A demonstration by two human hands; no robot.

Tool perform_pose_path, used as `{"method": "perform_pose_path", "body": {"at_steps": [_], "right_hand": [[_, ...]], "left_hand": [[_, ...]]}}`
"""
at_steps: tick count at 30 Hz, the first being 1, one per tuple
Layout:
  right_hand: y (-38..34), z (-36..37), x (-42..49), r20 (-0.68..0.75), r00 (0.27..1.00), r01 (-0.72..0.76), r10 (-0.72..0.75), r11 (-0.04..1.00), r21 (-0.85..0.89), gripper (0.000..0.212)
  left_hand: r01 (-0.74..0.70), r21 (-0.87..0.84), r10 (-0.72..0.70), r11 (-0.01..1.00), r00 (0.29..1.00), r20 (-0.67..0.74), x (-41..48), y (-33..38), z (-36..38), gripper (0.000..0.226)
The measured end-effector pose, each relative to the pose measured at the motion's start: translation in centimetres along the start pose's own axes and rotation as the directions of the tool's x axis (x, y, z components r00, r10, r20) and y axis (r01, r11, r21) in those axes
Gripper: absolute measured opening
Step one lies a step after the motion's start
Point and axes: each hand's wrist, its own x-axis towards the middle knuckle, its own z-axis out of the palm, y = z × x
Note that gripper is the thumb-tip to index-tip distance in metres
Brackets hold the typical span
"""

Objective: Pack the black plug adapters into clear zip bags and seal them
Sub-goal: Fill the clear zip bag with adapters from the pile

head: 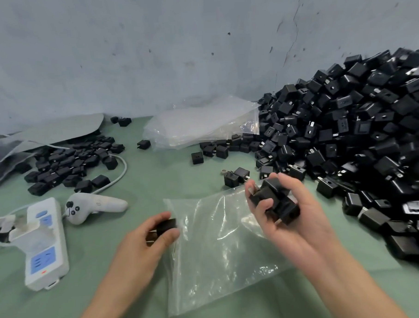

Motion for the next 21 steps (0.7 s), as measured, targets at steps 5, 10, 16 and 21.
{"method": "perform_pose_path", "body": {"at_steps": [5, 10, 16, 21], "right_hand": [[1.2, -0.4, 0.5, 0.057, 0.998, 0.041, -0.022, 0.931, -0.364, 0.021], [1.0, -0.2, 1.5, 0.098, 0.987, 0.162, -0.130, 0.758, -0.632, 0.028], [2.5, -0.6, 1.9, 0.086, 0.994, 0.112, -0.073, 0.578, -0.808, 0.032], [4.2, -0.9, 1.8, 0.038, 0.999, 0.033, 0.015, 0.277, -0.960, 0.032]], "left_hand": [[0.031, 0.004, -0.031, 1.000, 0.998, 0.058, 0.0, -0.5, -0.7, 0.042], [-0.042, 0.344, 0.027, 0.938, 0.999, 0.047, -0.6, -0.7, -1.1, 0.026], [0.143, 0.072, -0.155, 0.987, 0.969, 0.194, -0.4, -0.3, -0.5, 0.025], [0.066, 0.342, -0.101, 0.937, 0.991, 0.085, -0.2, 0.3, 0.4, 0.043]]}}
